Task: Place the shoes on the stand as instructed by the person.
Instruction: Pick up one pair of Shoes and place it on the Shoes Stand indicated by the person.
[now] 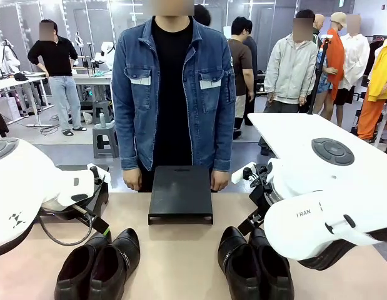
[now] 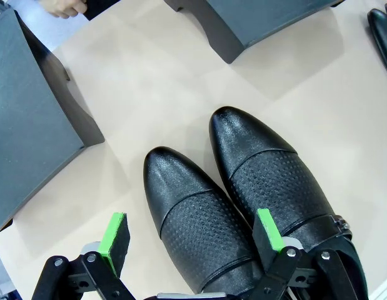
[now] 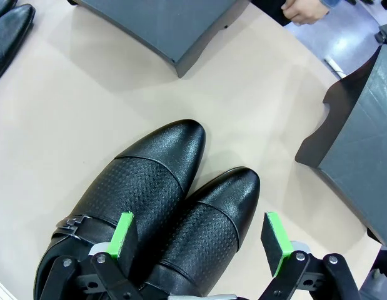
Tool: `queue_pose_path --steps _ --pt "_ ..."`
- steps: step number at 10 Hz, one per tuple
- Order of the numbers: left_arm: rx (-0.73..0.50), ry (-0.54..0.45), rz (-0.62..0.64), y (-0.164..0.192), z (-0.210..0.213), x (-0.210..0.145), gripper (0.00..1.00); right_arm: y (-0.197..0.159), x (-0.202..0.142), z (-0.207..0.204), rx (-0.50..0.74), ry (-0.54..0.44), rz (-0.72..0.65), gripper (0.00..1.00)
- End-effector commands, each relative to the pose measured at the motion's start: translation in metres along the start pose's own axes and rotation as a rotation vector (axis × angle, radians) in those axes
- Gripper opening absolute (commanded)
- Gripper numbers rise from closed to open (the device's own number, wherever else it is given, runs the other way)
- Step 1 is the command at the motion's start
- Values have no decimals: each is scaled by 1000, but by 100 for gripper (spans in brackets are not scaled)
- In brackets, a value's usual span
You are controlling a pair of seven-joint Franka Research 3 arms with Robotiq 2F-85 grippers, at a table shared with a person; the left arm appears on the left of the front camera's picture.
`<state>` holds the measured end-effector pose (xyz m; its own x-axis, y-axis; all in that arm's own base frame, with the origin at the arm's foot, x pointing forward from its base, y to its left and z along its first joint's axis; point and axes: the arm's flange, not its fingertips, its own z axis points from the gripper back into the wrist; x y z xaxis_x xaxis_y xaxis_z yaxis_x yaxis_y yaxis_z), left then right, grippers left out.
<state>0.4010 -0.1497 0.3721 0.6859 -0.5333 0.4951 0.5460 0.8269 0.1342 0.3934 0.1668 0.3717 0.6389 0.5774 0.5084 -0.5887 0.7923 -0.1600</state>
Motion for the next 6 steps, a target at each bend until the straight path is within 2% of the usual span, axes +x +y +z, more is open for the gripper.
queue_pose_path --steps 1,5,6 --pt "0 0 0 0 0 0 100 0 0 0 0 0 -2 100" --pt "0 0 0 0 0 0 100 0 0 0 0 0 0 100" --pt "-7 7 -9 5 12 9 100 -5 9 17 5 -15 -4 100"
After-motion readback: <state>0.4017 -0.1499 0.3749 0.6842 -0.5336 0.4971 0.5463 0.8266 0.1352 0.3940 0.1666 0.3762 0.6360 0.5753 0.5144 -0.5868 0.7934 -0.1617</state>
